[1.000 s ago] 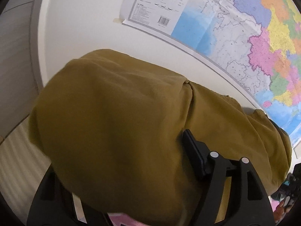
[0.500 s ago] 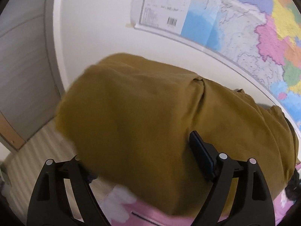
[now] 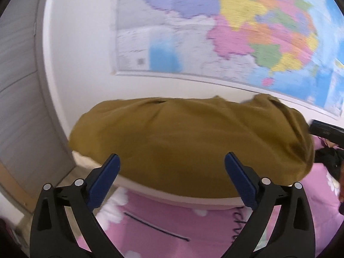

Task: Fold large clothes
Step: 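Lower the jacket bundle onto the cream pillow and open both grippers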

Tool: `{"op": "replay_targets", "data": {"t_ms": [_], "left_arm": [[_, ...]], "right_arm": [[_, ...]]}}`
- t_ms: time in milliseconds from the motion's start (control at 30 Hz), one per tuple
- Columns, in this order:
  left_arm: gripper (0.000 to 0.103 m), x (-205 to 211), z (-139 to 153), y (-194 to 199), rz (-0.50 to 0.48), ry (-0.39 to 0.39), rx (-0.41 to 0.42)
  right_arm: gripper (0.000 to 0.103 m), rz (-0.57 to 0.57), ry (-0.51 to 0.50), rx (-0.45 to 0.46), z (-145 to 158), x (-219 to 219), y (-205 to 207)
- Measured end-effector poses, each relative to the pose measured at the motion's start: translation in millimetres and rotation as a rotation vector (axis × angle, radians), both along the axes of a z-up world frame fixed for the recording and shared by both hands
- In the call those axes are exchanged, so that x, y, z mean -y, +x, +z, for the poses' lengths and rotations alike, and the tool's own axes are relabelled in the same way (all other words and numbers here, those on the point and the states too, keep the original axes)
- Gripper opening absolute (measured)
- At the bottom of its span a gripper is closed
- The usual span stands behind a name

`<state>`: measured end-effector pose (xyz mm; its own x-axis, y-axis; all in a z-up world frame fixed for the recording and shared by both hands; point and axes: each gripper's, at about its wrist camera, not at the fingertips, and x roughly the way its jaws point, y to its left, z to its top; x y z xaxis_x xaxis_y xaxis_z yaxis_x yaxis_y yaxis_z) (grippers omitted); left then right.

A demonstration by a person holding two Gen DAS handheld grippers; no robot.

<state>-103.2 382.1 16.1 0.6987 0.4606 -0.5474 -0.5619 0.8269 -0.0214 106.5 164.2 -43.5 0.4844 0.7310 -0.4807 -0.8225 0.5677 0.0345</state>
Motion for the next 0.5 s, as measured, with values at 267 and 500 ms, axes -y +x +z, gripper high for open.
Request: {"op": "replay_targets", "data": {"t_ms": [267,500], "left_arm": [[0.096,-2,-19,27,-0.028,-0.078,-0.024],[0.096,-11,-34,31,-0.014,-0.103,-0.053]], "right_arm": [[0.057,-0.041,0.008,-0.251,-33,-9,75],[0.058,-0.021,0.056,-0.237,-18,15,60]]}}
